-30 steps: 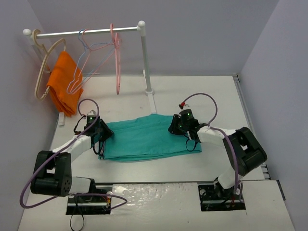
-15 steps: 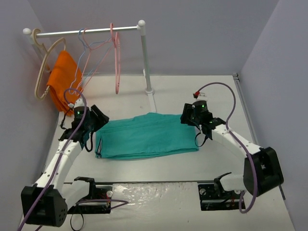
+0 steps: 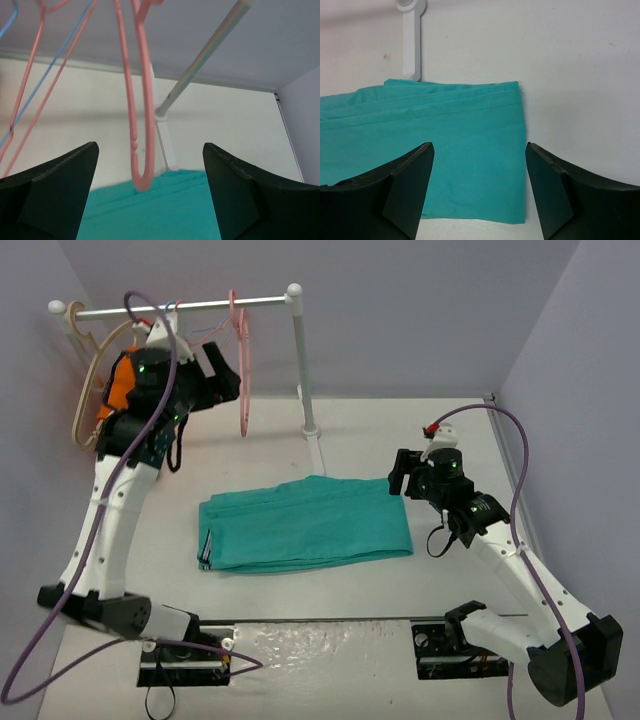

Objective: Place the trousers on the hanger
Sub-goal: Pick up the hanger from the clothesline.

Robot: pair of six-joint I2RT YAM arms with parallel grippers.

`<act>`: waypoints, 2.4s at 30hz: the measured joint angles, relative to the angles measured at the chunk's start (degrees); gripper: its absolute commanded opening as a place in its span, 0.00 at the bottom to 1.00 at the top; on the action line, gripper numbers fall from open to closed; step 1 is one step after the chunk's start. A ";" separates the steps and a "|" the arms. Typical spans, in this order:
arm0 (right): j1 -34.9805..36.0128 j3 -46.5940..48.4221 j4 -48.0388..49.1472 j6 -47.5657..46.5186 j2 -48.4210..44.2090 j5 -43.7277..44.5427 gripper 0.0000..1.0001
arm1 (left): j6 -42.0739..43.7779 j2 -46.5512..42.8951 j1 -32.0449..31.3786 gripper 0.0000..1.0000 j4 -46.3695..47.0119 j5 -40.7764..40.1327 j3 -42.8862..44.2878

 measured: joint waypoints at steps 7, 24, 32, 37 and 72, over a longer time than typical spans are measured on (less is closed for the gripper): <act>0.00 -0.12 -2.14 -0.47 -1.79 0.00 0.72 | 5.91 28.90 -1.44 0.82 -11.89 -3.78 34.49; 0.00 -1.92 -2.95 -0.50 -3.02 -0.03 0.72 | 10.42 39.15 -1.40 0.53 -13.10 -10.24 39.69; 0.00 -2.33 -3.05 -0.46 -3.03 -0.05 0.72 | 10.32 38.30 -1.40 0.31 -11.59 -9.75 37.80; 0.00 -3.06 -3.06 -0.34 -3.21 -0.18 0.72 | 10.21 37.99 -1.40 0.31 -10.94 -9.58 37.29; 0.00 -4.33 -3.16 0.73 -4.75 -0.91 0.72 | 10.73 33.07 -1.87 0.00 -9.28 -9.81 33.29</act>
